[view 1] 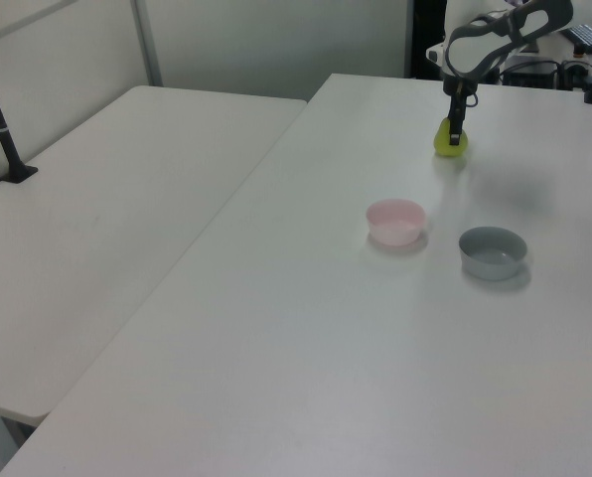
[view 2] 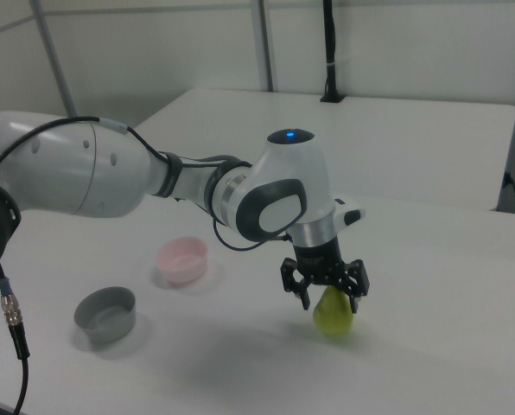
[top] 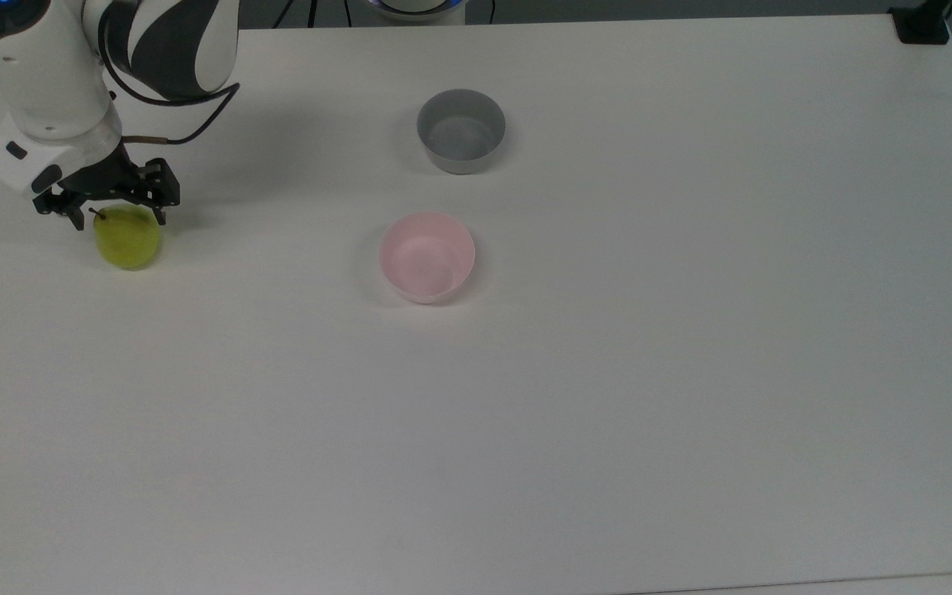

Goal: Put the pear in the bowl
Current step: 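Lower the gripper around the pear and close on it, then lift the pear and carry it toward the pink bowl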

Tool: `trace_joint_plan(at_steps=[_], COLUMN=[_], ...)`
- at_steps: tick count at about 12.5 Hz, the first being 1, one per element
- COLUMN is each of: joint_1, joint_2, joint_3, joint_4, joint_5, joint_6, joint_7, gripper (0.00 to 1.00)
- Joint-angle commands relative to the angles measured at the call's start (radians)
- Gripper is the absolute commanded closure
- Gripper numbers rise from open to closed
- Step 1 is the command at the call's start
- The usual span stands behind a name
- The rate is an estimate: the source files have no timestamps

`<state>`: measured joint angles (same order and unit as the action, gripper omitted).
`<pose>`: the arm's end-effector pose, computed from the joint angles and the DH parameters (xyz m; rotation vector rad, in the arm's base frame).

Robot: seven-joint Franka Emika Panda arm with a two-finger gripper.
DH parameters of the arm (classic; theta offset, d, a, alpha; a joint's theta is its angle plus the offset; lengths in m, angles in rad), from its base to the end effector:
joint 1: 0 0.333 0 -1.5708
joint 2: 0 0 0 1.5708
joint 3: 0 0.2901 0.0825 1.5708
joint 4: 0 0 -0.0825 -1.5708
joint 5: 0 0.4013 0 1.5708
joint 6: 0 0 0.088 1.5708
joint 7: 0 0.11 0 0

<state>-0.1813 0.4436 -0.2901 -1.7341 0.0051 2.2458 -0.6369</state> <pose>0.6049 -0.2917 0.3059 2.9820 0.2908 0.0169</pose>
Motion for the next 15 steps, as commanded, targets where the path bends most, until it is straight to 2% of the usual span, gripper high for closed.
trace_joint_plan(at_steps=[1,3,4,6,9,12,15], joint_1=[0.003,0.003,0.003,0.003,0.013,0.017,0.017], joint_2=[0.01,0.009,0.006,-0.012,-0.078,-0.101,-0.106], joint_3=[0.002,0.0,0.0,0.0,0.005,0.026,0.028], joint_4=[-0.018,-0.016,-0.016,-0.012,0.002,0.126,0.221], joint_5=[0.019,0.019,0.019,0.018,0.01,0.009,0.01], joint_6=[0.075,0.068,0.066,0.037,-0.099,-0.311,-0.46], joint_7=[0.046,0.046,0.04,0.04,0.042,0.081,0.092], gripper=[0.47,0.83,0.91,0.93,0.92,0.92,0.93])
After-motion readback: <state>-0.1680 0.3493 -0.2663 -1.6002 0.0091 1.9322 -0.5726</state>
